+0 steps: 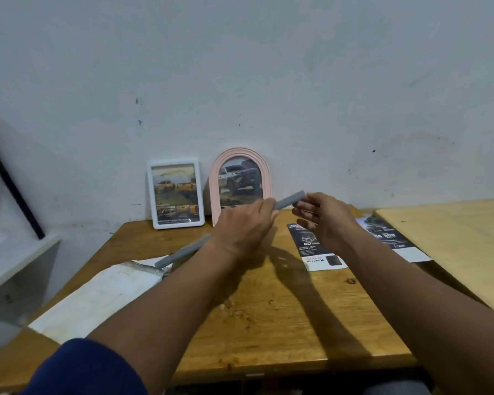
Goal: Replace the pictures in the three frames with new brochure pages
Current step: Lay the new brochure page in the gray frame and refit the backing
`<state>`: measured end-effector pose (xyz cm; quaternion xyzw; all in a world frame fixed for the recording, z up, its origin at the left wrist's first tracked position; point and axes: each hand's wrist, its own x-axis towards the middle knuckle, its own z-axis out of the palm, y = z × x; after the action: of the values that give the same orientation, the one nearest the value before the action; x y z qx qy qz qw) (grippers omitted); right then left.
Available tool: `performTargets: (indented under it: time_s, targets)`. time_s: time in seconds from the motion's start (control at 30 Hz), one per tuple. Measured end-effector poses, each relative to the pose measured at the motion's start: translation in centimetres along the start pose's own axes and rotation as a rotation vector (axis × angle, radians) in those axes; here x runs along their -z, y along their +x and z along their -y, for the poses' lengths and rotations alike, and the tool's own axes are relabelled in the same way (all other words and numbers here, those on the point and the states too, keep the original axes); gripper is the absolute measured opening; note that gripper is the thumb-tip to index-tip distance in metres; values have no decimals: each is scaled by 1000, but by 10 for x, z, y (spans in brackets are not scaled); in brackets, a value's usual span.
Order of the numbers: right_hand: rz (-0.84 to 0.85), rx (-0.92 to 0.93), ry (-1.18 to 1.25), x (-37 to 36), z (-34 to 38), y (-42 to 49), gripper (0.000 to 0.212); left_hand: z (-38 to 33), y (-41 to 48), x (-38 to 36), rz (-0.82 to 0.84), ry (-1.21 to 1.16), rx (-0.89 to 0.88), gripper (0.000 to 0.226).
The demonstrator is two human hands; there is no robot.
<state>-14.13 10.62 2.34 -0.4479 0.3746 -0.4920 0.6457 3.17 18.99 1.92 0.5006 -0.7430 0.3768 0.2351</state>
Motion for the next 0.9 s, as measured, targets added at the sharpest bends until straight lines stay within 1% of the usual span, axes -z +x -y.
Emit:
performTargets:
  time_s: [0.1,0.17,0.23,0.3,0.37,0.4,0.47,0.5,0.53,0.57,0.63,0.67,0.7,0.73,0.8,0.83,0.9]
  targets:
    - [26,76,-2,-21,27,-5,23,13,15,9,-168,-34,119,36]
    - [29,97,-62,-27,36,-5,26,21,25,20,-277,-100,295,32]
    - [1,85,-138,-28,32,-3,30,28,35,34,-413,-209,552,28]
    - [-13,23,-226,-27,14,1,34,36,44,49,-541,-313,850,30]
    - [-44,-55,-324,-27,-8,0,43,44,48,57,-622,-418,1138,32]
    - [-62,-92,-372,-26,-22,3,48,46,47,58,-642,-466,1245,33]
    - [-94,-158,-468,-25,-44,-1,66,48,41,53,-650,-530,1380,34]
    - [-115,-201,-472,-25,-53,-4,79,48,34,50,-648,-553,1427,35]
    - [-159,-246,-458,-24,-62,-5,81,47,27,47,-651,-577,1470,36]
    - [-166,-286,-376,-25,-67,-10,69,46,20,43,-650,-601,1516,36]
    - [-135,-319,-215,-24,-76,-9,28,42,2,34,-626,-657,1611,36]
    - [-145,-324,-181,-25,-76,-11,18,40,-8,31,-601,-698,1650,33]
    - [-185,-319,-166,-23,-78,-9,16,39,-20,26,-576,-750,1685,29]
    - [-242,-293,-141,-21,-80,-5,19,38,-31,22,-555,-807,1721,27]
    - [-361,-218,-176,-13,-78,1,21,39,-55,15,-516,-939,1786,40]
    - [-397,-172,-241,-7,-77,6,22,41,-66,13,-504,-986,1816,44]
    - [-415,-63,-415,7,-73,15,40,47,-85,14,-417,-1020,1845,41]
